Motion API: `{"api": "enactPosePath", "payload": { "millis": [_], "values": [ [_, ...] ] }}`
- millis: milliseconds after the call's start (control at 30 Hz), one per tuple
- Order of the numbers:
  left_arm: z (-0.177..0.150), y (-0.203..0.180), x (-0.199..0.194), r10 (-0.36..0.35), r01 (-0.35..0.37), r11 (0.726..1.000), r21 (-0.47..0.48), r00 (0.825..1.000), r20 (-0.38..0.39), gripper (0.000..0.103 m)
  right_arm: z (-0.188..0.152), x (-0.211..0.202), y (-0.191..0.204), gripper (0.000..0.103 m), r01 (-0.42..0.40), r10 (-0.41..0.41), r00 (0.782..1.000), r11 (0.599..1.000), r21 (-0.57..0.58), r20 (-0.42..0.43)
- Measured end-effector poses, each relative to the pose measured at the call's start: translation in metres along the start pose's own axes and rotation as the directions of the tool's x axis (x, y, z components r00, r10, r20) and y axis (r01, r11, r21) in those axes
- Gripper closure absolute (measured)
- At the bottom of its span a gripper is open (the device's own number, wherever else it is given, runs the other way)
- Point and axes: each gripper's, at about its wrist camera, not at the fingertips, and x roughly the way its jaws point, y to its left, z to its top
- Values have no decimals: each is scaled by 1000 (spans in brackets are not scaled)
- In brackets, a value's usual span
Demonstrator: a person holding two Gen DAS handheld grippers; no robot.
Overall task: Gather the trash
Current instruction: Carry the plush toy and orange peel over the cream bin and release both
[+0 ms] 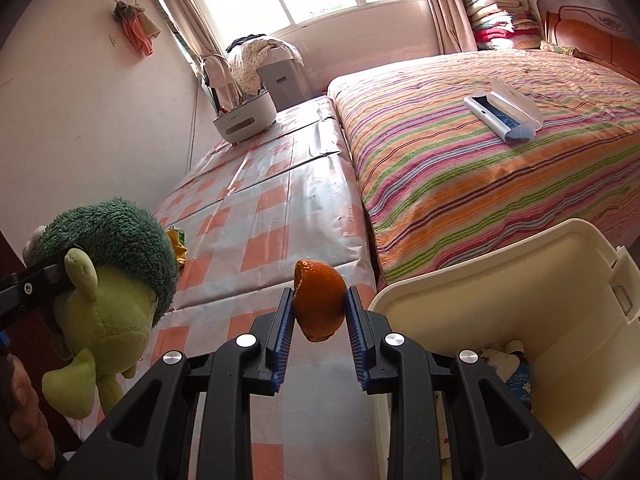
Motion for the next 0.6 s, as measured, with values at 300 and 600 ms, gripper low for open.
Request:
{"api": "enactPosePath", "payload": {
  "millis": [300,600],
  "values": [
    [0,-24,10,-39,39,999,28,999,-20,33,-3,-20,-35,77,87,-92,995,992,94,48],
    [-1,-53,23,-80,83,995,58,996,-49,33,-3,-35,-56,77,176,-189,979,974,145,81]
  ]
}}
